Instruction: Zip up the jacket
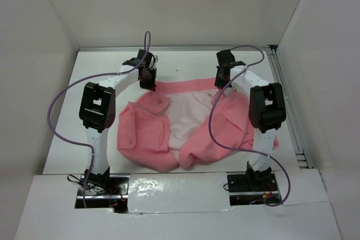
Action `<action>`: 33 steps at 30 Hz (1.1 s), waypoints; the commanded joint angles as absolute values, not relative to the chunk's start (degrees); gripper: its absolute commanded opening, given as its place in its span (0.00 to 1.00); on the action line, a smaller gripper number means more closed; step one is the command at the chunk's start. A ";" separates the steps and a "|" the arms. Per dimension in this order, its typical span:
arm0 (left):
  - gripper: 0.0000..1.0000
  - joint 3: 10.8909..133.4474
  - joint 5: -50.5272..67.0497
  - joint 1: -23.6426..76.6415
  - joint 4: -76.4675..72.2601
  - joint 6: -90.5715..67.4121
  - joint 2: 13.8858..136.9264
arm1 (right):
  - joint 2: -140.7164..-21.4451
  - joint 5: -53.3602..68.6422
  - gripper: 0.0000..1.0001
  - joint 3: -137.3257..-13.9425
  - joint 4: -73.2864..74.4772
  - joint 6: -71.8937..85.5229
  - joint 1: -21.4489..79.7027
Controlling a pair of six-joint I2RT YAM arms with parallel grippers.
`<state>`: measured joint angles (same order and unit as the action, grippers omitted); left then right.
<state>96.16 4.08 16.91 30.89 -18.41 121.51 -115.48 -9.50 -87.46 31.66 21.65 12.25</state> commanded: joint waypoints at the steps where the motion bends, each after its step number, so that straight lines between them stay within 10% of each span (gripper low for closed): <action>1: 0.00 100.37 0.89 18.37 29.18 -19.25 112.96 | -103.21 -15.62 0.00 -88.86 30.41 21.80 13.00; 13: 0.00 97.81 -10.55 31.90 14.86 -16.70 70.42 | -59.62 -46.92 0.00 -89.37 18.03 9.59 33.73; 24: 0.00 124.08 11.75 36.47 16.78 -19.59 63.19 | -56.42 -37.05 0.00 -120.31 22.83 -3.96 52.56; 33: 0.00 125.08 10.73 36.39 15.20 -20.74 63.89 | -57.82 -41.80 0.00 -121.20 21.52 -4.40 52.56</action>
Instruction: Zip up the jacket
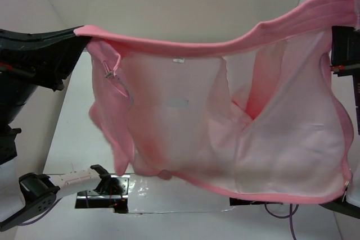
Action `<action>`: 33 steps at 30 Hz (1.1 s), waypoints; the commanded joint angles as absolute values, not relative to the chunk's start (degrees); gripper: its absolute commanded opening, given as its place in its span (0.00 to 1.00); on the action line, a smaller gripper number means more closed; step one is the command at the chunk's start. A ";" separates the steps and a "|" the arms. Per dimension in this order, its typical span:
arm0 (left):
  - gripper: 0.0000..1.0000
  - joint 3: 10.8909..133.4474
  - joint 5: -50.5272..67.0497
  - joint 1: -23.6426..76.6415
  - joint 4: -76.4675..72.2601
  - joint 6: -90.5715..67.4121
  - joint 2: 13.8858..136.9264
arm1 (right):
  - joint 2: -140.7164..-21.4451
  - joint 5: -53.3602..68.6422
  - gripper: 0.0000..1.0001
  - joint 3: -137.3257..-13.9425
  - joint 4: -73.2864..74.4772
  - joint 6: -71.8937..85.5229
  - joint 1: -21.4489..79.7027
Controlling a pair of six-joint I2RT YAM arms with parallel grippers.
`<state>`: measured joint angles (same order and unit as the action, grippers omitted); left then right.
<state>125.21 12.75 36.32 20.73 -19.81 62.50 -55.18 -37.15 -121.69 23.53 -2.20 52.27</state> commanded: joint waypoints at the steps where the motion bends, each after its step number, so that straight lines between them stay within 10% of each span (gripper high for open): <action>1: 0.00 124.37 9.59 36.39 15.47 -20.74 64.42 | -58.70 -44.88 0.00 -120.16 21.10 -5.61 52.47; 5: 0.00 116.39 0.28 36.47 14.51 -19.96 66.79 | -65.28 -54.93 0.00 -112.69 21.33 -2.57 48.89; 13: 0.00 110.65 -3.00 22.51 21.00 -29.59 90.94 | -82.74 -33.33 0.00 -97.48 24.62 20.21 25.07; 19: 0.00 136.05 -1.43 16.88 31.36 -33.22 126.22 | -115.05 -30.07 0.16 -114.84 33.20 22.76 20.58; 20: 0.08 139.45 -1.15 16.35 33.12 -33.31 129.08 | -118.36 -28.67 0.23 -123.05 34.88 22.59 20.13; 23: 0.99 139.68 3.77 14.68 33.23 -32.96 130.71 | -126.38 -22.17 0.76 -132.43 41.48 22.60 18.02; 24: 0.99 136.09 4.74 14.33 29.13 -32.78 128.95 | -124.30 -20.58 0.99 -130.54 41.22 22.50 17.76; 33: 0.99 107.69 3.78 21.96 31.19 -29.09 105.22 | -89.67 -12.75 1.00 -85.91 31.46 27.94 17.05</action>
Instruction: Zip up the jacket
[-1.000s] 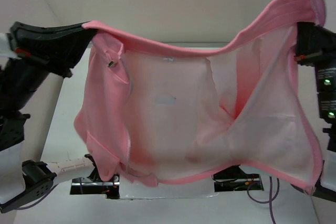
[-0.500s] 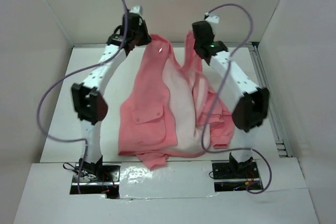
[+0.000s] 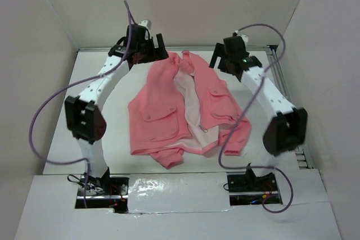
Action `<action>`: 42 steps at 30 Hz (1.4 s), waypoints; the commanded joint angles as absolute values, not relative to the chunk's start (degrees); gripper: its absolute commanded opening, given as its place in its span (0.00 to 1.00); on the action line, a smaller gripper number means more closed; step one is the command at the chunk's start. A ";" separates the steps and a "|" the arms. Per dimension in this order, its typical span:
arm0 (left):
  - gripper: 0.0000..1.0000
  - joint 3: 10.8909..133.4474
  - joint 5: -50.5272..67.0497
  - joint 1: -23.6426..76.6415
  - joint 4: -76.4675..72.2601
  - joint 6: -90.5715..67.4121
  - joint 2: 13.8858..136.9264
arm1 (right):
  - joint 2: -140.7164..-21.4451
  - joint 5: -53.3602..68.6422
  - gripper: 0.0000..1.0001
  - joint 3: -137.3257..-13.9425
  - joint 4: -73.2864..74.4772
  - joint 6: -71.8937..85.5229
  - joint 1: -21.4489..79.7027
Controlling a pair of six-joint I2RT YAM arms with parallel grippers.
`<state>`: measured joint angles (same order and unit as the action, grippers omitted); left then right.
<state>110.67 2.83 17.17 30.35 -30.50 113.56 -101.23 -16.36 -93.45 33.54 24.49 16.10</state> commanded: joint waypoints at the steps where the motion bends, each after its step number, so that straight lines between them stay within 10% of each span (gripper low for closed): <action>1: 0.99 100.44 3.43 23.28 31.38 -29.27 100.85 | -86.95 -12.22 1.00 -78.13 30.94 28.38 17.66; 9: 0.99 58.33 13.53 35.68 16.45 -39.37 81.67 | -68.30 -8.27 1.00 -50.82 27.78 40.07 25.31; 15: 0.99 52.29 12.23 37.36 15.73 -43.24 85.06 | -72.76 -10.28 0.99 -45.44 26.37 44.73 26.63; 17: 0.99 52.29 11.78 36.39 15.47 -43.24 87.18 | -78.03 -11.42 0.91 -46.58 25.84 45.52 26.02; 19: 0.99 53.08 11.96 32.98 16.61 -43.68 92.17 | -84.68 -15.26 0.47 -50.17 26.27 47.36 24.09; 26: 0.99 59.74 0.45 25.50 22.49 -46.84 103.07 | -94.30 -19.07 0.05 -62.46 28.39 46.32 17.67; 34: 0.99 71.18 1.31 12.49 23.29 -42.28 107.76 | -94.49 -18.90 0.15 -72.68 26.71 35.25 13.53; 42: 0.99 63.73 3.42 13.44 21.45 -39.29 91.60 | -77.80 -18.29 0.58 -59.86 23.56 35.94 18.19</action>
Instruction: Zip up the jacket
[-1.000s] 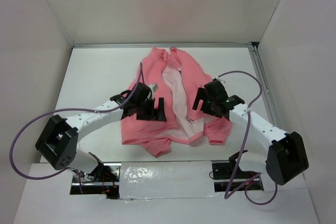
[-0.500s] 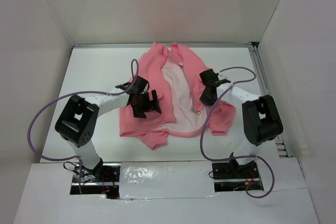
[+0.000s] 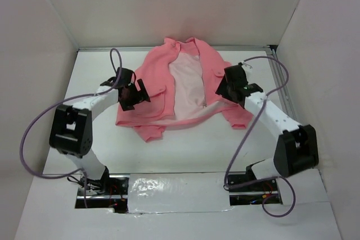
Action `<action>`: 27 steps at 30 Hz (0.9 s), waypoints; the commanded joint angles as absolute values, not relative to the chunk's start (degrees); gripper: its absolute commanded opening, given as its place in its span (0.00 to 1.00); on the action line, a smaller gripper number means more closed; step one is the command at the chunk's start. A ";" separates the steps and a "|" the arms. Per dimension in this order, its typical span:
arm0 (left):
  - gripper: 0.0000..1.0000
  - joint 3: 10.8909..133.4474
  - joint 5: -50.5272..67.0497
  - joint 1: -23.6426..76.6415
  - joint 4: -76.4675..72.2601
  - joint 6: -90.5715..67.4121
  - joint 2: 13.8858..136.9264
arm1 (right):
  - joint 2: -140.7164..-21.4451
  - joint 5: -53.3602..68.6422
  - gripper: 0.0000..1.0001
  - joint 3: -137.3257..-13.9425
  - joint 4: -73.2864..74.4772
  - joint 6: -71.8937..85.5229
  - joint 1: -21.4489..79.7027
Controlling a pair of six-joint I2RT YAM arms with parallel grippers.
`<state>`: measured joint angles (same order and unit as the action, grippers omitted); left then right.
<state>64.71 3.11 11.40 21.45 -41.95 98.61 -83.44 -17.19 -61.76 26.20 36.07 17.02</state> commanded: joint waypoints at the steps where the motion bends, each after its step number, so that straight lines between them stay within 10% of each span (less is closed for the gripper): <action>1: 0.99 62.07 3.43 14.49 21.62 -39.03 87.49 | -74.74 -18.28 0.68 -57.77 23.38 36.47 18.98; 5: 0.99 57.67 3.43 17.40 22.76 -38.59 76.41 | -68.39 -17.93 0.85 -55.11 23.99 36.47 20.65; 12: 0.99 52.30 8.09 21.97 19.52 -38.32 68.82 | -66.79 -16.88 0.86 -54.58 24.52 32.96 24.60; 27: 0.94 75.49 3.78 28.30 27.68 -35.86 102.90 | -101.76 -22.58 0.79 -78.30 32.33 29.79 27.42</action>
